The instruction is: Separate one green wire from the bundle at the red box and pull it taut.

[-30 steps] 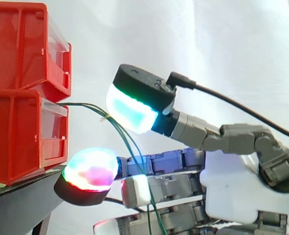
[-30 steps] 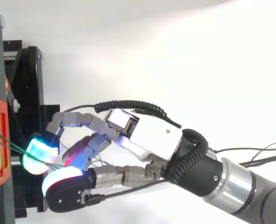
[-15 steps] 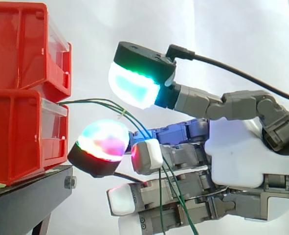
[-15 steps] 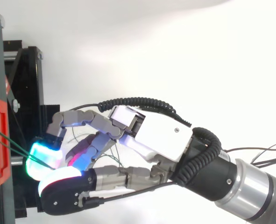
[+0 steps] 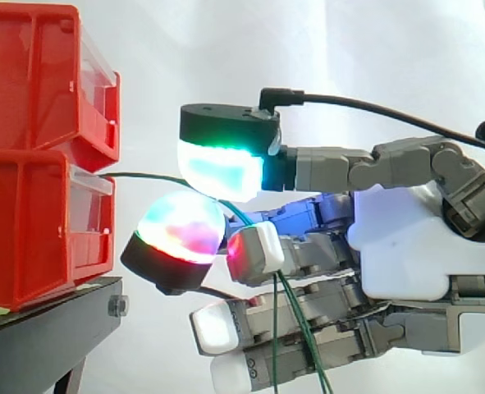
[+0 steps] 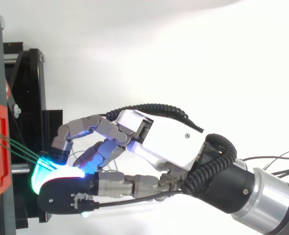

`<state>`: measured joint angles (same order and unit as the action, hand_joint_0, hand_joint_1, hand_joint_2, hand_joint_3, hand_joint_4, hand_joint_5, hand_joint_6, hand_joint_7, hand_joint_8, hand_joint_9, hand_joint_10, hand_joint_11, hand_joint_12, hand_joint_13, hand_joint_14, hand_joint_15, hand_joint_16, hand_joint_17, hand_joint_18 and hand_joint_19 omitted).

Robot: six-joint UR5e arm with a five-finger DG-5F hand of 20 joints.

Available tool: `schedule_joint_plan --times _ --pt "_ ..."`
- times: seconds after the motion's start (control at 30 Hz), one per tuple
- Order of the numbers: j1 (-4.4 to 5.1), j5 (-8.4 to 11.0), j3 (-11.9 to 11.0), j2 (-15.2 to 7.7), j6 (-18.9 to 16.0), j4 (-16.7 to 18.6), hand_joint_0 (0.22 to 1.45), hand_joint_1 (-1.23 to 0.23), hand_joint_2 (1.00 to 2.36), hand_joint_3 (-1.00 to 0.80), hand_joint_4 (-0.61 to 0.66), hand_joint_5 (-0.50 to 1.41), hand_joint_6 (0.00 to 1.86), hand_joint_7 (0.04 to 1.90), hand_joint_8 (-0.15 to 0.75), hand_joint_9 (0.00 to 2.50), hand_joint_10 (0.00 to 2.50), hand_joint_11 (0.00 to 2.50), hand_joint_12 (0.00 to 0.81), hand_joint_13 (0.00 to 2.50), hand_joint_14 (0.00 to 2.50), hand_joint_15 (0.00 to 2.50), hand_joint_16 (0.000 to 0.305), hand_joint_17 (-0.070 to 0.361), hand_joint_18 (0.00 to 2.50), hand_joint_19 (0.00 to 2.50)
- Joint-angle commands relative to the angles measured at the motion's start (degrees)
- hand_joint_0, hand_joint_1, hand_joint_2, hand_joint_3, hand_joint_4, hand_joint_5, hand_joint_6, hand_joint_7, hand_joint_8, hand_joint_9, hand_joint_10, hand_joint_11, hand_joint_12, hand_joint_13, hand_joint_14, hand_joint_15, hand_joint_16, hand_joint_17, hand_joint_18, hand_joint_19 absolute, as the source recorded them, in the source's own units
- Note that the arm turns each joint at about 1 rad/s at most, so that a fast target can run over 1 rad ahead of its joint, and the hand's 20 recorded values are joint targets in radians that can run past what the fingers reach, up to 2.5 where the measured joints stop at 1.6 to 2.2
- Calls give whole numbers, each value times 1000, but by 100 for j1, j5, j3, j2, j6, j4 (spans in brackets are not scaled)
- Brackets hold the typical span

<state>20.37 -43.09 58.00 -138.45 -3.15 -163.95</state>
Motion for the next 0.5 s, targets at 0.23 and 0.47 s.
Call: schedule_joint_plan --times 0.23,0.47 --pt "2 -24 0 134 -353 -612 598 -713 1008 -392 117 -215 889 890 274 1253 21 1033 382 1104 20 518 51 114 827 461" --pt "-6 -33 0 293 -547 -1209 543 -530 1000 -500 134 -213 871 882 282 1271 21 1020 394 1112 21 516 53 119 839 461"
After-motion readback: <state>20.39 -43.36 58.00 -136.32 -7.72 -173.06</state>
